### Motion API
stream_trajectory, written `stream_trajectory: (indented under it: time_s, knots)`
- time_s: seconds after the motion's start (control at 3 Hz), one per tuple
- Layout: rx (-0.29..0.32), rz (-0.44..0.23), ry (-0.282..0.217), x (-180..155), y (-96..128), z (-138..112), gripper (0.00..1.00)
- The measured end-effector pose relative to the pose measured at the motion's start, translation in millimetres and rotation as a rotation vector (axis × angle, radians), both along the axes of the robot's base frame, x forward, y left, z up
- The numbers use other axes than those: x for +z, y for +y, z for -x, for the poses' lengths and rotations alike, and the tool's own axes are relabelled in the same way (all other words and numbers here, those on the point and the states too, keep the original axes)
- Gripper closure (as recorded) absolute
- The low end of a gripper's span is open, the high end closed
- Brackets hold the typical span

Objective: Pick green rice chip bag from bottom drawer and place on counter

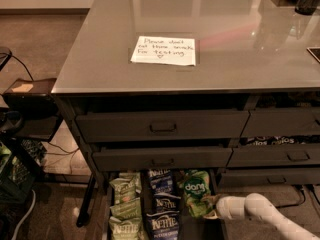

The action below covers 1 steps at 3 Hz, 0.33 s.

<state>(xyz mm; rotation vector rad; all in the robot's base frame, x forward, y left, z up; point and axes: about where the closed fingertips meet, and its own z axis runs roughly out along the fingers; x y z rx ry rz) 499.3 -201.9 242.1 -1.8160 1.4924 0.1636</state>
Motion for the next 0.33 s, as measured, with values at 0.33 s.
stream_trajectory:
  time_s: [0.33]
  knots:
    - [-0.008, 0.006, 0.040, 21.7, -5.9, 21.3, 1.00]
